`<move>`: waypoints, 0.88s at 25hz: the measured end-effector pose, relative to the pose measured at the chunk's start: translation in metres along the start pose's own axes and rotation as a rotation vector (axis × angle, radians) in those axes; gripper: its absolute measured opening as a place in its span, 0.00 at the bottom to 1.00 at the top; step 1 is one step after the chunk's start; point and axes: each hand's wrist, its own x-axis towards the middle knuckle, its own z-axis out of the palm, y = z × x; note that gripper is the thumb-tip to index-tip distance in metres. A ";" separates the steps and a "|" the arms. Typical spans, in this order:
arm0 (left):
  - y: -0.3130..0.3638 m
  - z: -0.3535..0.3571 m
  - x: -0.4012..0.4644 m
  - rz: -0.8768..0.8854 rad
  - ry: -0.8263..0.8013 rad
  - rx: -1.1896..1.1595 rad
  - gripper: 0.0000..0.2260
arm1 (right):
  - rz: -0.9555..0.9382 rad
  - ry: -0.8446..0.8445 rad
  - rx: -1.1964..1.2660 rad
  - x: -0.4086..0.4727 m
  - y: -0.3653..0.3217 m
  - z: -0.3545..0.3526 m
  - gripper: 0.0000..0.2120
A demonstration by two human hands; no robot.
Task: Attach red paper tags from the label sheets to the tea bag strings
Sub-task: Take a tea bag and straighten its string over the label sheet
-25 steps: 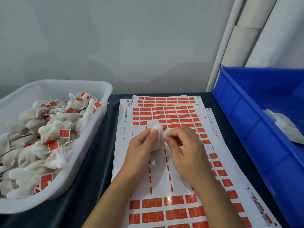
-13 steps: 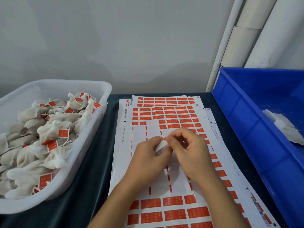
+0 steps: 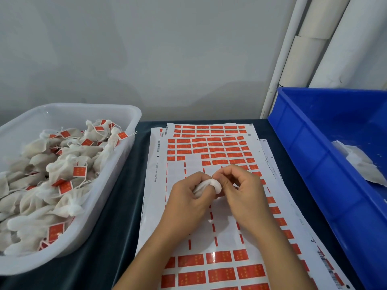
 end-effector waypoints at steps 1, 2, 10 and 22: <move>0.000 0.000 0.001 -0.002 0.013 -0.013 0.06 | -0.004 0.000 -0.012 0.000 0.000 0.002 0.06; -0.001 0.000 0.002 -0.010 0.034 -0.016 0.06 | -0.010 0.001 -0.043 0.000 0.001 0.003 0.06; -0.004 0.001 0.004 -0.065 0.170 -0.037 0.05 | -0.086 -0.022 -0.251 0.000 0.006 0.010 0.05; -0.004 -0.002 0.007 -0.091 0.157 -0.045 0.07 | -0.194 0.051 -0.158 -0.003 -0.001 0.007 0.09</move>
